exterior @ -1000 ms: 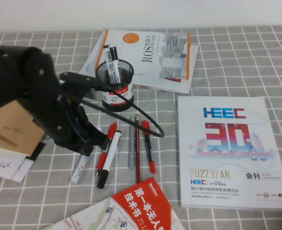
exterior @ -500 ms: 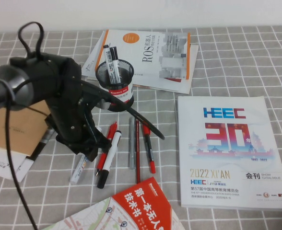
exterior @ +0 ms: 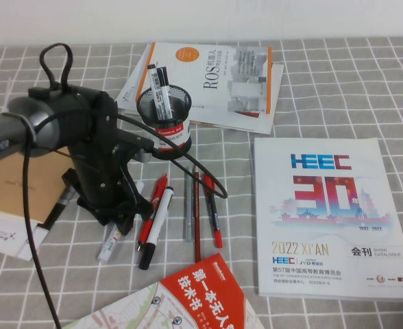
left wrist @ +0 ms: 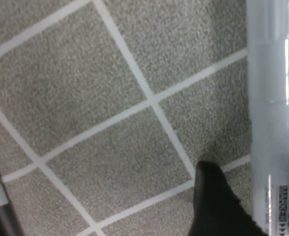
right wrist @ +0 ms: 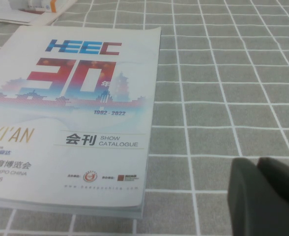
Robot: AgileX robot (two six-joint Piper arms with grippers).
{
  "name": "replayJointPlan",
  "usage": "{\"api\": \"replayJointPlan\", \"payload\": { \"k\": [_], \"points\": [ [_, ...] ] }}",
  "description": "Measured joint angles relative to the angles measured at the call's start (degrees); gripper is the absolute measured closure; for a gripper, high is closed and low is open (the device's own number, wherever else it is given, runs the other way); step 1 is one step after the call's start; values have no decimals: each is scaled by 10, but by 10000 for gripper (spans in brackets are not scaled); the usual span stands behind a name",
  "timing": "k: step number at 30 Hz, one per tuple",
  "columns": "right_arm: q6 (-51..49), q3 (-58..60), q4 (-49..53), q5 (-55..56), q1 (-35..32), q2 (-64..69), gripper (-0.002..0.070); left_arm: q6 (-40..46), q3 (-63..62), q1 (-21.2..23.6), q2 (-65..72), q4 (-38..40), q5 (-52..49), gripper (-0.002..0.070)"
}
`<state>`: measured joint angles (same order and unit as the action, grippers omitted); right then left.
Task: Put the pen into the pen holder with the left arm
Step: Pick up the pen on the table
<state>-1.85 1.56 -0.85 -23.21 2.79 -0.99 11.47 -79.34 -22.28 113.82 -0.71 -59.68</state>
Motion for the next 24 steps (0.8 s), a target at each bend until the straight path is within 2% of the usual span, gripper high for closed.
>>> {"api": "replayJointPlan", "payload": {
  "k": [3, 6, 11, 15, 20, 24],
  "points": [
    [0, 0, 0, 0, 0, 0, 689, -1, 0, 0, 0, -2, -1, 425],
    [0, 0, 0, 0, 0, 0, 689, -1, -1, 1, 1, -7, 2, 570],
    [0, 0, 0, 0, 0, 0, 689, 0, -1, 3, -2, -4, 8, 565],
    [0, 0, 0, 0, 0, 0, 689, 0, 8, 3, -28, 33, 40, 565],
    [0, 0, 0, 0, 0, 0, 689, 3, 50, 3, -136, 74, 94, 565],
    [0, 0, 0, 0, 0, 0, 689, 9, 129, 3, -252, 97, 191, 565]
  ]
}}
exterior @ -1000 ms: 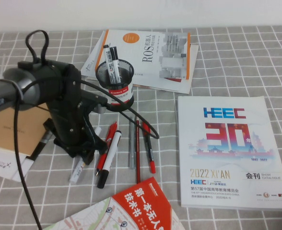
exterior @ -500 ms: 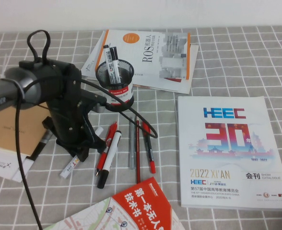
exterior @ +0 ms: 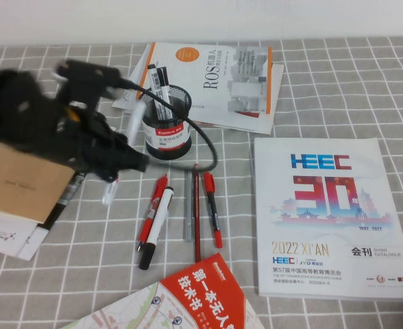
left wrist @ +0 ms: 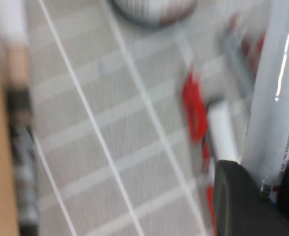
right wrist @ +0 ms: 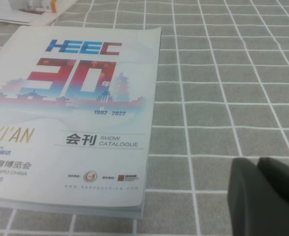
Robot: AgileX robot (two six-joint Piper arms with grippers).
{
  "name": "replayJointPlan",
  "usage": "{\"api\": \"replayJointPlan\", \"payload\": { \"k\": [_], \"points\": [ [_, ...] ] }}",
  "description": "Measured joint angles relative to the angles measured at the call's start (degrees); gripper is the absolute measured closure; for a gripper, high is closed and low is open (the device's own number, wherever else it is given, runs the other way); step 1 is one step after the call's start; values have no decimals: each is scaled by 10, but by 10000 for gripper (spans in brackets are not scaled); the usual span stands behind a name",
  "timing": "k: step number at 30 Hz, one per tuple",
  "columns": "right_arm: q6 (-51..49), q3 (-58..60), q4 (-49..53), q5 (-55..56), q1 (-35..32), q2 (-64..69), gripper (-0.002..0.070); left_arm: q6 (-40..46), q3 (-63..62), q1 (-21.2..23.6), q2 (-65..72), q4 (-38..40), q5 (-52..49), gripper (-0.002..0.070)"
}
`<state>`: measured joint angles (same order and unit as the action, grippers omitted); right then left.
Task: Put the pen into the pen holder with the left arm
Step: Pick up the pen on the table, then place the pen onto the pen holder
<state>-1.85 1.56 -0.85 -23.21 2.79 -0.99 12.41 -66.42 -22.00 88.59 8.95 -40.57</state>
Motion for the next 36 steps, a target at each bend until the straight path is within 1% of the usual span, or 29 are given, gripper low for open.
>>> {"api": "replayJointPlan", "payload": {
  "k": [2, 4, 7, 9, 13, 16, 17, 19, 22, 24, 32, 36],
  "points": [
    [0, 0, 0, 0, 0, 0, 689, 11, 51, 0, -55, 13, 87, 565],
    [0, 0, 0, 0, 0, 0, 689, 20, 103, 0, -98, 29, 196, 565],
    [0, 0, -1, 0, 0, 0, 689, 25, 161, 0, -127, 44, 342, 565],
    [0, 0, -1, 0, 0, 0, 689, 24, 183, 0, -129, 48, 414, 565],
    [0, 0, -3, 0, 0, 0, 689, 20, 191, 0, -105, 49, 517, 565],
    [0, 0, -3, 0, 0, 0, 689, -22, 191, 0, -75, 17, 598, 565],
    [0, 0, -3, 0, 0, 0, 689, -43, 191, 0, -66, -3, 624, 565],
    [0, 0, -4, 0, 0, 0, 689, -103, 191, 0, -40, -68, 674, 565],
    [0, 0, -5, 0, 0, 0, 689, -171, 191, 0, 0, -149, 735, 565],
    [0, 0, -5, 0, 0, 0, 689, -193, 183, 0, 24, -175, 759, 565],
    [0, 0, -5, 0, 0, 0, 689, -234, 86, 5, 110, -200, 779, 565],
    [0, 0, -5, 0, 0, 0, 689, -256, 48, 18, 145, -207, 781, 565]
  ]
}}
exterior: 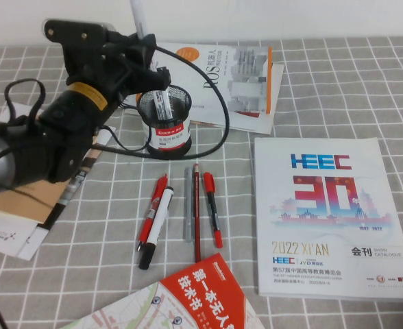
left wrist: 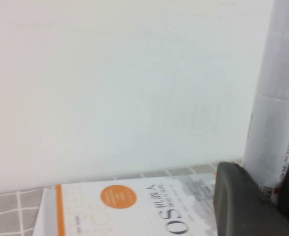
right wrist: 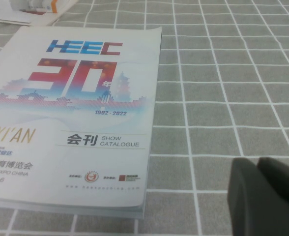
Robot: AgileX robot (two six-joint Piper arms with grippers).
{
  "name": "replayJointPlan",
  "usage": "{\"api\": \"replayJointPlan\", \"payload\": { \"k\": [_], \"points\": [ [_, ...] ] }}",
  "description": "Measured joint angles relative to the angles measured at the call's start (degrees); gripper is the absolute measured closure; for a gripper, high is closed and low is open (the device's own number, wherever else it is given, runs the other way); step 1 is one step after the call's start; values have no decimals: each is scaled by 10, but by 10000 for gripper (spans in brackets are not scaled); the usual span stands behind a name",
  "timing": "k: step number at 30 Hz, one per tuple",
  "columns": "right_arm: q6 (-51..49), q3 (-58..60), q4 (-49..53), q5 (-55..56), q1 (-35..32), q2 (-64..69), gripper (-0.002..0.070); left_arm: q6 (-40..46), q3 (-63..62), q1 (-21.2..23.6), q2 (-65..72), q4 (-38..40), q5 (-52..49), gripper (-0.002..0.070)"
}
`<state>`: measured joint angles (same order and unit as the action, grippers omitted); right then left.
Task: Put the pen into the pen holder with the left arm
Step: Place the pen onto the pen holder
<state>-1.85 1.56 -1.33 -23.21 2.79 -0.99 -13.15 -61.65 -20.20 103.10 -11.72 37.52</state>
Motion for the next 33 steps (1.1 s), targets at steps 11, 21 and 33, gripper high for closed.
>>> {"api": "replayJointPlan", "payload": {
  "k": [11, 21, 33],
  "points": [
    [0, 0, -4, 0, 0, 0, 689, -61, -34, 19, 77, -21, 3, 565],
    [0, 0, -5, 0, 0, 0, 689, -57, -35, 19, 115, -24, 20, 565],
    [0, 0, -7, 0, 0, 0, 689, -24, -35, 19, 126, -24, 21, 565]
  ]
}}
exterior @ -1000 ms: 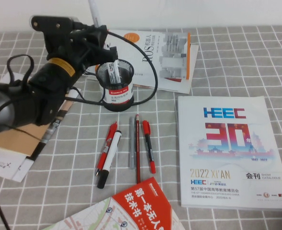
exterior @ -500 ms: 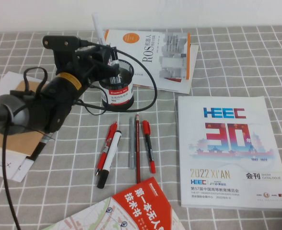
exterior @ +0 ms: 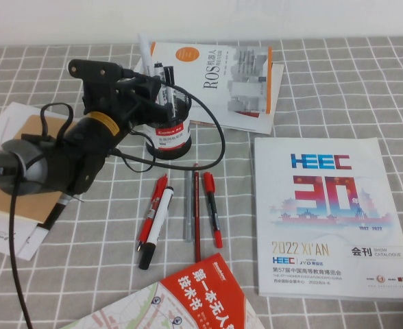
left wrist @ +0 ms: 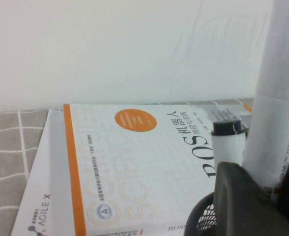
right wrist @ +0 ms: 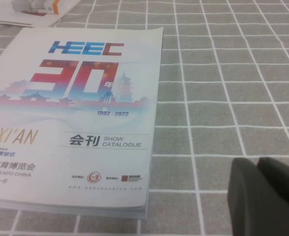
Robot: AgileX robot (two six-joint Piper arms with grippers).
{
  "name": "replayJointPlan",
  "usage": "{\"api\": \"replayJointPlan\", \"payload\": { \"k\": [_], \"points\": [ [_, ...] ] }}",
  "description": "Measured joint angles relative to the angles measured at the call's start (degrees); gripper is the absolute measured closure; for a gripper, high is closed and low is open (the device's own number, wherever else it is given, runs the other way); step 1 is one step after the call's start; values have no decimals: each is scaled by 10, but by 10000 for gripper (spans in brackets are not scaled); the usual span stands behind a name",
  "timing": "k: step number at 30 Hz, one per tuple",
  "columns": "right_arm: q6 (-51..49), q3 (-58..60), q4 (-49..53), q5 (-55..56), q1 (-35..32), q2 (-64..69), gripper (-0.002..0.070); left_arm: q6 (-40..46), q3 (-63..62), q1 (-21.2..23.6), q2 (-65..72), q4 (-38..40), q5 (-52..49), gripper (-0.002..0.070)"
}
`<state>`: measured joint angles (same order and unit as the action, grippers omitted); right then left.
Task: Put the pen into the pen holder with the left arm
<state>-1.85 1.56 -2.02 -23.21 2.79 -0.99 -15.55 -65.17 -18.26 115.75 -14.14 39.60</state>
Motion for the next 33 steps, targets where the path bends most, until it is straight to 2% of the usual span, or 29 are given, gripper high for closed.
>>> {"api": "replayJointPlan", "payload": {
  "k": [4, 10, 19, 22, 28, 33],
  "points": [
    [0, 0, 0, 0, 0, 0, 689, 4, 0, 0, 0, 0, -7, 538],
    [0, 0, 0, 0, 0, 0, 689, 6, 0, 0, -1, 0, -18, 414],
    [0, 0, 0, 0, 0, 0, 689, 6, 0, 0, -78, -6, -119, 397],
    [0, 0, 0, 0, 0, 0, 689, -3, 0, 0, -127, -31, -163, 442],
    [0, 0, 0, 0, 0, 0, 688, -74, 3, 0, -235, -101, -289, 630],
    [0, 0, 0, 0, 0, 0, 688, -87, 48, 0, -349, -116, -359, 672]
  ]
}}
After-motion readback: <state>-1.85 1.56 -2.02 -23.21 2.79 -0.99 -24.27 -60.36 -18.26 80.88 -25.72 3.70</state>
